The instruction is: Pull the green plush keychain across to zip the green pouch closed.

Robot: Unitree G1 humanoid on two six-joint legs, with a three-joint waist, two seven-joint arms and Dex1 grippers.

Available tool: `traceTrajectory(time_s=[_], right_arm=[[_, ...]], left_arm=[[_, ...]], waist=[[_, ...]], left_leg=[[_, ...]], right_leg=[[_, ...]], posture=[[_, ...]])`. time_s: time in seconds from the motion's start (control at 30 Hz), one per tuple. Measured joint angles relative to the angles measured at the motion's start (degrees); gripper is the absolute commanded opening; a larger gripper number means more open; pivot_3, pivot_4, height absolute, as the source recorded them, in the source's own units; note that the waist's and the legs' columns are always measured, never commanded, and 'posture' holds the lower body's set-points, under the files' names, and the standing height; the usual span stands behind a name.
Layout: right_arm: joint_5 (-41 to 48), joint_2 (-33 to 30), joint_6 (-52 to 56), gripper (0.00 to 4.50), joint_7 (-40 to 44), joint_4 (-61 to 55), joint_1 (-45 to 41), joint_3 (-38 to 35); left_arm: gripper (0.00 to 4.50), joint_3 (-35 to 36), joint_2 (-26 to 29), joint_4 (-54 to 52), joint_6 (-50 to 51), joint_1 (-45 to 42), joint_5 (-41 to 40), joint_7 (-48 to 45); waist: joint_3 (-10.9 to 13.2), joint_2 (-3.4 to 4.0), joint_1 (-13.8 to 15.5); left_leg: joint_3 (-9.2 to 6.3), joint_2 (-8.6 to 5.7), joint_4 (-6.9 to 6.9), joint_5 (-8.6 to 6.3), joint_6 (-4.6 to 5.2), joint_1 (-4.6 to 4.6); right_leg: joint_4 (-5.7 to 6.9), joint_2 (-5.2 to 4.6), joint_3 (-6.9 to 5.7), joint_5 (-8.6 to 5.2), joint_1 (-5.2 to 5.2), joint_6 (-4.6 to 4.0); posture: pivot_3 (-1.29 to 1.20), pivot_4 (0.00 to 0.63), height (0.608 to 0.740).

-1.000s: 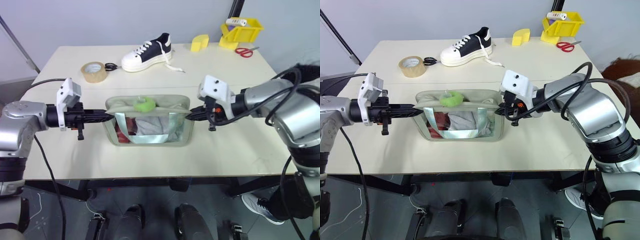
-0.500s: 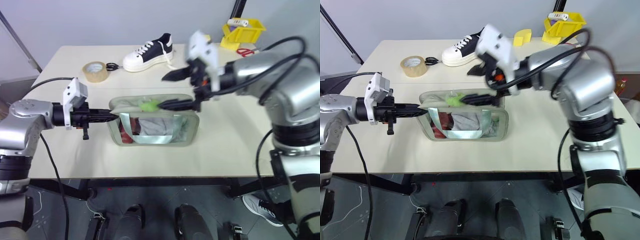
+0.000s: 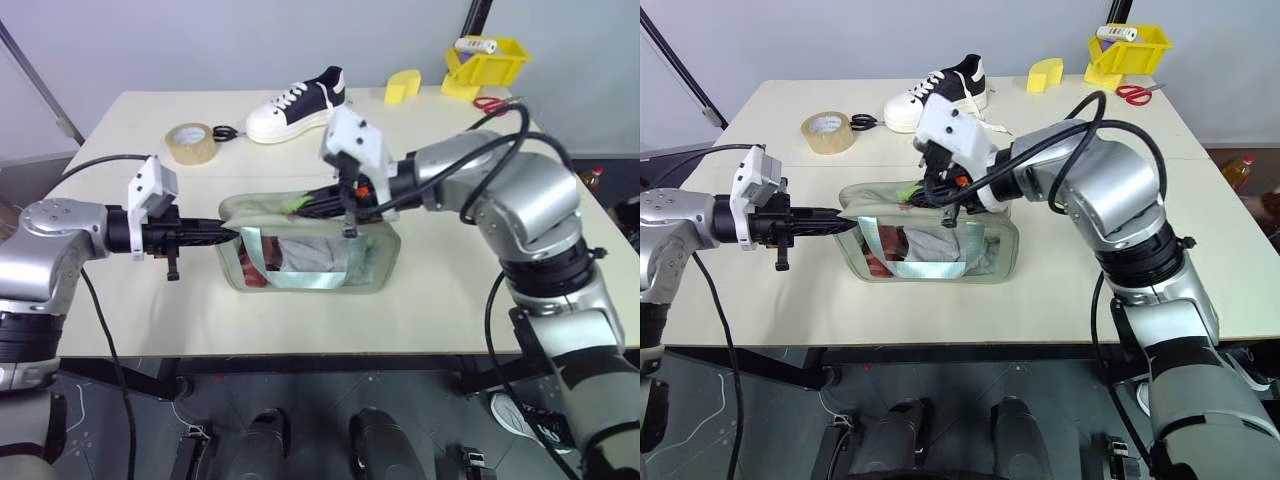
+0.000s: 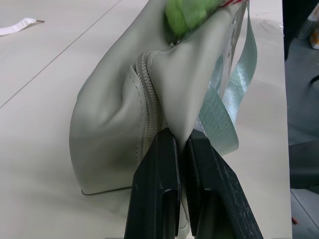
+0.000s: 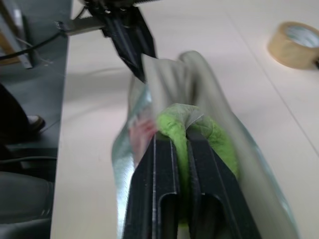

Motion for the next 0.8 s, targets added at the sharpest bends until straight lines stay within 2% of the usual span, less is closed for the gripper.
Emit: traceTrajectory(time_s=[0.07, 0.23, 0.3, 0.43, 0.63, 0.8], right_arm=[[0.1, -2.9, 0.2, 0.02, 0.1, -0.1, 0.7, -1.5], [-1.1, -15.8, -0.6, 0.02, 0.8, 1.2, 6.3, -6.4], [-2.4, -22.1, -2.4, 0.02, 1.6, 1.4, 10.9, -7.8], [-6.1, -28.9, -6.7, 0.02, 1.7, 4.4, 19.2, -8.2], [-9.2, -30.3, -12.7, 0.02, 0.1, 3.8, 26.7, -7.8], [-10.8, -23.3, -10.0, 0.02, -5.1, -0.2, 32.1, -5.2]], left_arm=[[0.0, -0.1, 0.0, 0.0, 0.0, -0.1, 0.1, 0.1], [0.0, 0.0, 0.0, 0.1, -0.2, 0.1, 0.4, 0.3], [0.0, 0.2, 0.0, 0.1, -0.3, 0.4, 0.5, 0.5], [0.0, 0.5, 0.1, 0.0, -0.6, 0.9, 0.4, 0.7], [0.0, 0.1, -0.1, -1.2, -0.6, 1.2, 0.1, 0.6], [0.0, 0.3, 0.0, -1.1, 0.1, 1.3, -0.4, 1.5]], waist=[[0.0, 0.0, 0.1], [0.0, 0.0, 0.3], [0.0, 0.0, 0.2], [0.0, 0.02, -0.1], [0.0, 0.05, 0.0], [0.0, 0.03, -0.1]], left_leg=[[0.0, 0.0, 0.0, 0.0, 0.0, 0.0], [0.03, -0.03, -0.02, -0.01, 0.01, 0.02], [0.04, -0.02, -0.05, -0.01, 0.02, 0.04], [0.11, -0.01, -0.05, -0.01, 0.02, 0.1], [0.12, 0.02, -0.04, -0.01, 0.02, 0.09], [0.09, 0.04, -0.03, -0.01, 0.02, 0.14]], right_leg=[[0.0, 0.0, -0.01, 0.0, 0.0, 0.0], [-0.08, -0.03, -0.02, -0.01, 0.07, 0.01], [-0.1, -0.02, -0.02, -0.01, 0.09, 0.01], [-0.08, -0.02, 0.02, -0.01, 0.12, 0.01], [-0.08, -0.03, 0.04, -0.01, 0.12, 0.01], [-0.08, -0.01, 0.04, -0.01, 0.17, 0.01]], posture=[[0.0, 0.15, 0.695], [0.0, 0.15, 0.695], [0.0, 0.15, 0.695], [0.0, 0.15, 0.695], [0.0, 0.15, 0.695], [0.0, 0.15, 0.695]])
